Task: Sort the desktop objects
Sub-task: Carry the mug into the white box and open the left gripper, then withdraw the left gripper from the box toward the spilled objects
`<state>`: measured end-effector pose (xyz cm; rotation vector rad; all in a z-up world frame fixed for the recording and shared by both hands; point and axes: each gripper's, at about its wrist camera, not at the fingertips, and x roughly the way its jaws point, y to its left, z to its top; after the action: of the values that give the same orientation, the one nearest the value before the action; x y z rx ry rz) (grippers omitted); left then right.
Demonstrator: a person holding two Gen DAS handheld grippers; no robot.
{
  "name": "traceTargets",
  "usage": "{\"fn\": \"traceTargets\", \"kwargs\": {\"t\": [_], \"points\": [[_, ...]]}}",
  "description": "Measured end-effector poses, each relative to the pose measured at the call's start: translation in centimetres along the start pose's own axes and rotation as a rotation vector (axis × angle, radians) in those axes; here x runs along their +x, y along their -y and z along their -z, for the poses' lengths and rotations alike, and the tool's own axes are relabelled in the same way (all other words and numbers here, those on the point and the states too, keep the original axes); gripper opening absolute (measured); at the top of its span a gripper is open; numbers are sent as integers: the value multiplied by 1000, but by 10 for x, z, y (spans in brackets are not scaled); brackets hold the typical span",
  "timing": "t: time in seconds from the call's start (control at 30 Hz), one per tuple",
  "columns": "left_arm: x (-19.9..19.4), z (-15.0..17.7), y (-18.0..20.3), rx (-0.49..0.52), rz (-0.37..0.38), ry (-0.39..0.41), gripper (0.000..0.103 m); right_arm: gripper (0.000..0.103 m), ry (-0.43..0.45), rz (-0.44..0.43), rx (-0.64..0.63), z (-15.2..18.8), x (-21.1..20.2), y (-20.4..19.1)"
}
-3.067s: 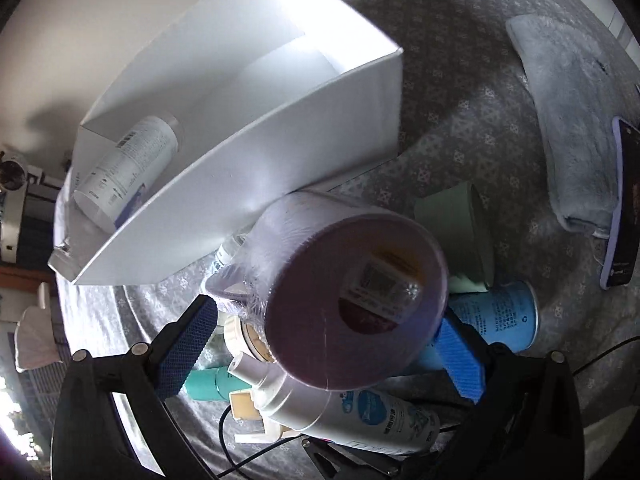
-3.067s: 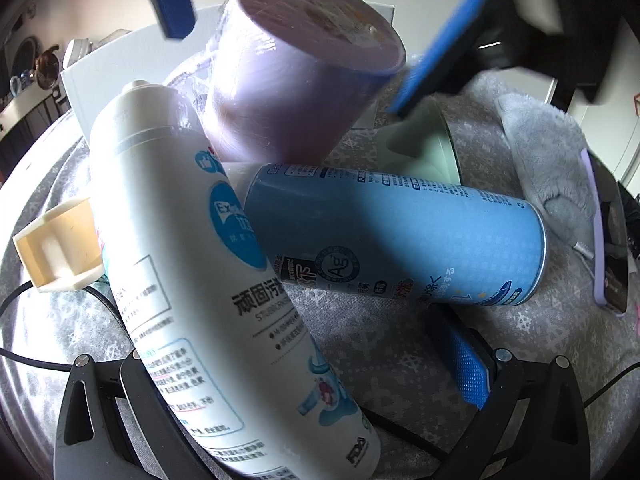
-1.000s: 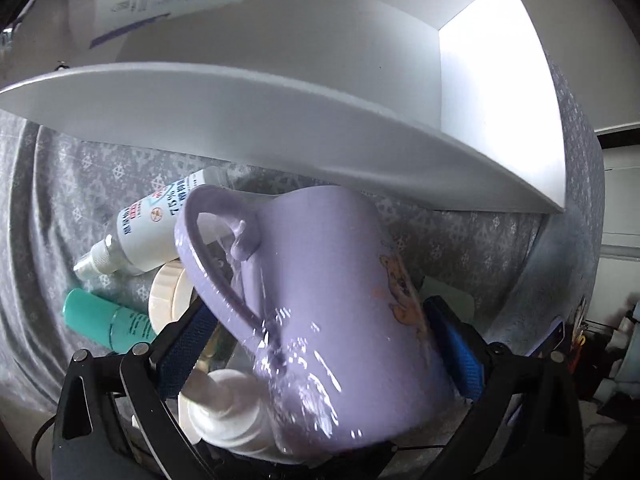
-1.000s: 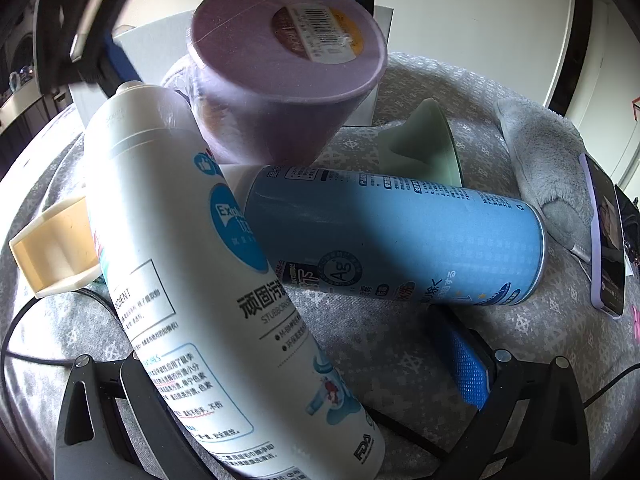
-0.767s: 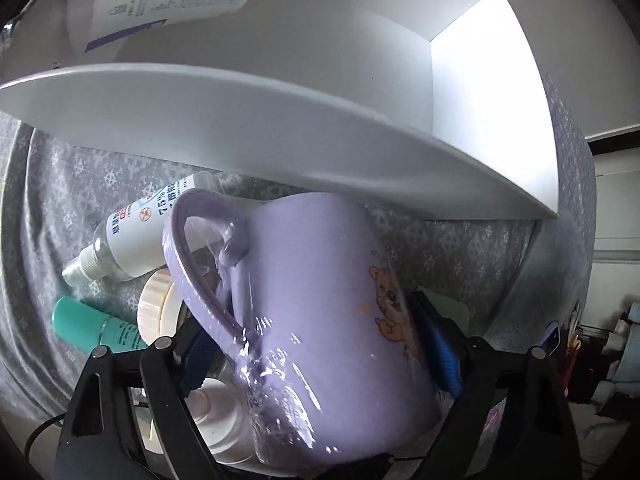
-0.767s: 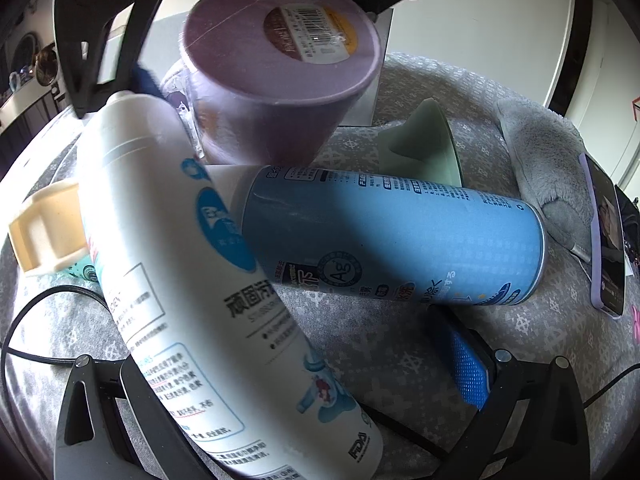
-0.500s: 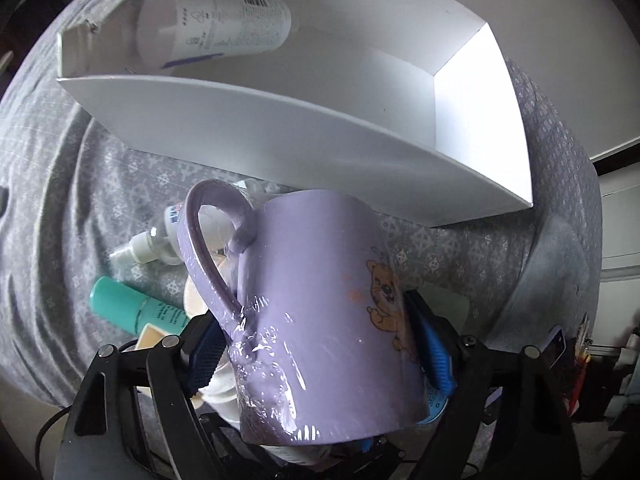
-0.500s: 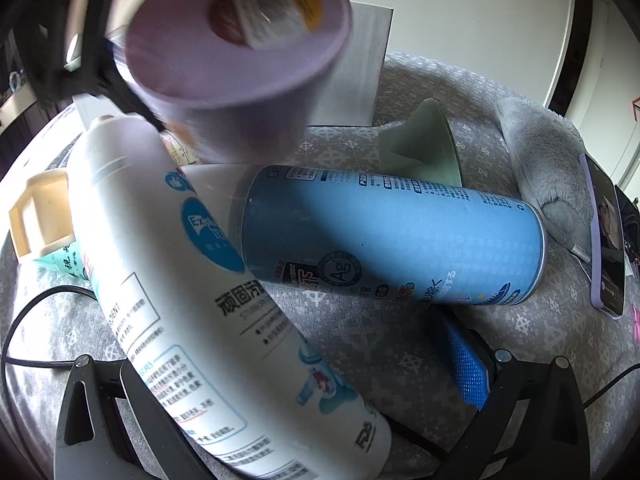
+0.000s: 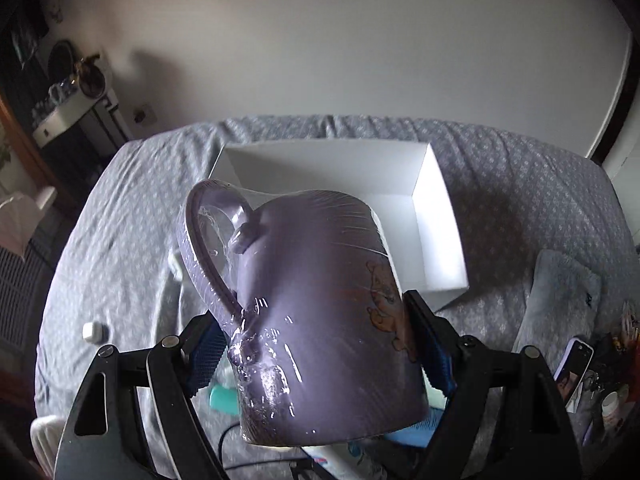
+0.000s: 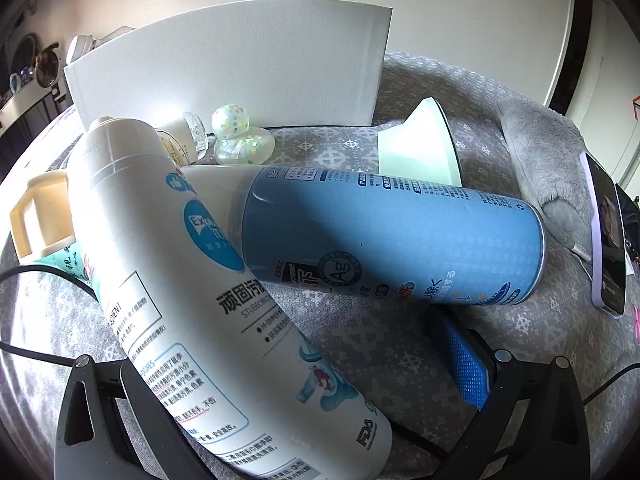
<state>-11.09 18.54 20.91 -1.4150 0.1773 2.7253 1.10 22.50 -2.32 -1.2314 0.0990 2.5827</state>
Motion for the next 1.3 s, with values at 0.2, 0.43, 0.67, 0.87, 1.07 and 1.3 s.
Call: {"fn": "traceTargets", "kwargs": {"t": [0.2,0.43,0.67,0.87,1.07,1.3], "points": [[55,-34,7,92,98,30,82,103,0,0,0,0,1,1],[119,-40,1,128,171,-49,81,103,0,0,0,-1,1,1],[131,-33,-15,56,175,-80,93,103,0,0,0,0,1,1],[97,-24,-26,22,157,-1,99,103,1,0,0,0,-2,-4],[39,11,-44,-13,99,139,102,103,0,0,0,0,-2,-4],[-20,78,-74,-49,14,419,103,103,1,0,0,0,-2,-4]]}}
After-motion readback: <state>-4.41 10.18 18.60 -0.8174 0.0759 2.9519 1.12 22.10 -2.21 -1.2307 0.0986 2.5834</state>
